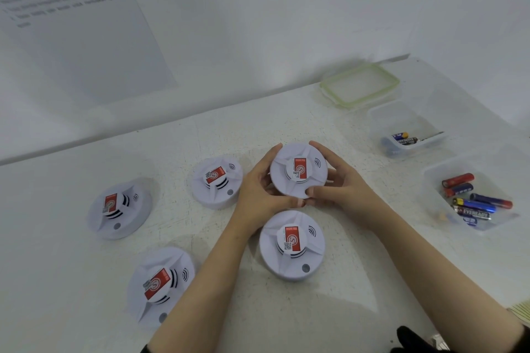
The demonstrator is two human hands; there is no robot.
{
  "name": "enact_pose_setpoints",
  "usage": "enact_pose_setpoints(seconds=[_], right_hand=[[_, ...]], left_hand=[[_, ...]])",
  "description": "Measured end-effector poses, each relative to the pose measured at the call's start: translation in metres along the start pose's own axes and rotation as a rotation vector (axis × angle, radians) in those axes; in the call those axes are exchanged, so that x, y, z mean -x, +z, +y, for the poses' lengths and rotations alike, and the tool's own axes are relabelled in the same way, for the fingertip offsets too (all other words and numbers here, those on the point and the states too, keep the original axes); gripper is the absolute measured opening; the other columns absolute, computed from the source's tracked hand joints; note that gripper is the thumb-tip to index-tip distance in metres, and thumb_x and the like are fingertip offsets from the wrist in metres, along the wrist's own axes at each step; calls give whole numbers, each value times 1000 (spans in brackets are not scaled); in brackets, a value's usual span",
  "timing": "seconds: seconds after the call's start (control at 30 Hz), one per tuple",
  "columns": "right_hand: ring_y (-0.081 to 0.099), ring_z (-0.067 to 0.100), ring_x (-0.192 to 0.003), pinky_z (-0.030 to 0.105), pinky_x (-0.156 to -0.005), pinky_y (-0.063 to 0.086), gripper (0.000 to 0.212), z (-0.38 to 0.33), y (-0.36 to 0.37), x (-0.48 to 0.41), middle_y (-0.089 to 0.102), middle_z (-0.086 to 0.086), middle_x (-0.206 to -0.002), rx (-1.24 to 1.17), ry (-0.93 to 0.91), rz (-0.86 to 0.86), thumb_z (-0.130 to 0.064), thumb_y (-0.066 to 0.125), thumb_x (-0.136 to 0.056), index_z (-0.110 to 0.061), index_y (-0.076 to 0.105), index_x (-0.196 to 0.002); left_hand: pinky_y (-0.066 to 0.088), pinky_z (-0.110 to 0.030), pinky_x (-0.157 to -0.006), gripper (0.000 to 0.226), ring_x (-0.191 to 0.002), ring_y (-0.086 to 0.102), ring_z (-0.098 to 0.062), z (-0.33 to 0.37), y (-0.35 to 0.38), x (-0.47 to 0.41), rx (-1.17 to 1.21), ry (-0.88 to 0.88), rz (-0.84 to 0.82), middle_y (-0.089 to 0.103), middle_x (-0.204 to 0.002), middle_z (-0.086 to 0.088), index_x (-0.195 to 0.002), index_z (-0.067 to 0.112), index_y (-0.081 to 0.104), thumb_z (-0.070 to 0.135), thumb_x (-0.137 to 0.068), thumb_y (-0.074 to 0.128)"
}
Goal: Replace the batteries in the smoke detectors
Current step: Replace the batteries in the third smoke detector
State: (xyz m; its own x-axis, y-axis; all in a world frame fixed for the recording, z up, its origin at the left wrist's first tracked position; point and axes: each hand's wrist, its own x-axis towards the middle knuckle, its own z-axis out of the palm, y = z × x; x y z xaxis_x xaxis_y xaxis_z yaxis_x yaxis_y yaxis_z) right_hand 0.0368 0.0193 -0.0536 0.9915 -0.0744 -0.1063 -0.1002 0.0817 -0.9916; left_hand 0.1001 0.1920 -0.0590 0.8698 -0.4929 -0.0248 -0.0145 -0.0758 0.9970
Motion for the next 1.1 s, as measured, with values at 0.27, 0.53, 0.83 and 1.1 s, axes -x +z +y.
enact_pose_setpoints(seconds=[0.27, 0.53, 0.83, 1.1], right_hand=[[65, 31, -105, 44, -82, 56, 65, -1, -4, -2, 65, 7, -120, -204, 55, -72, -8, 63, -84, -35, 40, -138], [64, 34, -104, 42, -80, 56, 59, 0, -5, -2, 65, 10, -119, -216, 53, -71, -1, 53, -91, -32, 40, -140], [64, 35, -105, 49, -85, 54, 63, 0, -6, -2, 63, 13, -121, -228, 67, -71, -11, 57, -79, -35, 43, -136], [64, 35, -104, 43, -80, 57, 60, 0, -6, -2, 63, 14, -121, -224, 55, -75, -4, 54, -86, -33, 42, -137]], left_hand=[[54, -37, -93, 98, -117, 61, -11, 1, -1, 1, 18, 9, -19, 60, -131, 3, -138, 24, 42, 8, -54, 88], [54, -40, -93, 94, -119, 59, -10, 1, -2, 1, 7, 30, -24, 60, -129, 9, -134, 34, 44, 19, -51, 86], [53, -37, -94, 91, -120, 58, -9, -3, -3, -1, -12, 29, -60, 60, -130, 12, -132, 42, 43, 17, -56, 85], [54, -34, -93, 92, -120, 58, -9, -5, -5, -1, 9, 21, -89, 58, -133, 8, -137, 37, 40, 5, -61, 83]])
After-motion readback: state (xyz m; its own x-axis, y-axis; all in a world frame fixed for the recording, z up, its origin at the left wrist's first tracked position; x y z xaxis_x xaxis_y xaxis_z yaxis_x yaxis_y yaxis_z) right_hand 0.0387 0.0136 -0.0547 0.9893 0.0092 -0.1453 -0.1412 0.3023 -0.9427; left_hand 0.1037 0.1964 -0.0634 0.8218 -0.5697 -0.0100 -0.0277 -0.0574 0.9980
